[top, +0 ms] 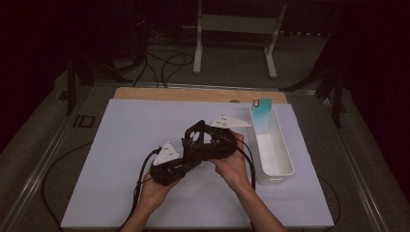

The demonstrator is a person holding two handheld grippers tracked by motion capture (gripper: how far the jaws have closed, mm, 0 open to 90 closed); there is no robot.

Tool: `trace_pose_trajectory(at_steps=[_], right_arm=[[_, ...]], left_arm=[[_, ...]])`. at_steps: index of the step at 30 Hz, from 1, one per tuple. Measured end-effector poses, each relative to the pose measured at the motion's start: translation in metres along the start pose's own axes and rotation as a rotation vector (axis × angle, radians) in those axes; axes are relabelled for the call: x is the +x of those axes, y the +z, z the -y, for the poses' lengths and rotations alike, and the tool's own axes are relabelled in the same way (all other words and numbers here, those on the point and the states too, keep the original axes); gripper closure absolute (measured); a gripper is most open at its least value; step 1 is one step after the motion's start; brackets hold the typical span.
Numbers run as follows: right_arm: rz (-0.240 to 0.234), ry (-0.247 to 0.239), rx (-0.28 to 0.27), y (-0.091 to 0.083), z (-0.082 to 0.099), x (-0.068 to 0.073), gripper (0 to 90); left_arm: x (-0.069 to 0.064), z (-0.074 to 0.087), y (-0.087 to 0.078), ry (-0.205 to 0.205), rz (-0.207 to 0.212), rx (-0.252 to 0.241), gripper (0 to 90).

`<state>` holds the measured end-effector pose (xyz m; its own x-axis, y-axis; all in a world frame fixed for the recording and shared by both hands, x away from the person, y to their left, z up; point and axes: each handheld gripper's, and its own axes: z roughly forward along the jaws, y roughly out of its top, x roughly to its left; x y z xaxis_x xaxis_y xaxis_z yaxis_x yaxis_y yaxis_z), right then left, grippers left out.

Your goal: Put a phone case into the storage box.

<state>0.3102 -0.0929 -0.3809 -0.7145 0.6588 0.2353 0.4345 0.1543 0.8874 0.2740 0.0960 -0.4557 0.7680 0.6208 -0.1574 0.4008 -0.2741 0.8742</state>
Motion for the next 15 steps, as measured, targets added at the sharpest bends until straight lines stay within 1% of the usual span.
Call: trace_pose_trajectory(at_steps=[7, 11, 12, 15], right_arm=[[-0.005, -0.015, 0.000, -0.0008, -0.0002, 0.0014, 13.6], [-0.008, -0.014, 0.000, -0.0002, -0.0001, 0.0019, 13.7], [-0.007, -0.015, 0.000, -0.0001, -0.0001, 0.0019, 13.7], [-0.008, -0.019, 0.002, 0.0001, 0.0003, 0.0017, 13.7]], left_arm=[[0.0009, -0.0003, -0.0010, 0.002, 0.007, 0.000, 80.5], [0.0030, -0.0008, -0.0027, 0.001, 0.014, -0.006, 73.3], [0.0037, -0.0008, -0.0032, -0.003, 0.016, -0.005, 72.7], [0.0052, -0.0007, -0.0045, -0.004, 0.012, 0.004, 64.0]])
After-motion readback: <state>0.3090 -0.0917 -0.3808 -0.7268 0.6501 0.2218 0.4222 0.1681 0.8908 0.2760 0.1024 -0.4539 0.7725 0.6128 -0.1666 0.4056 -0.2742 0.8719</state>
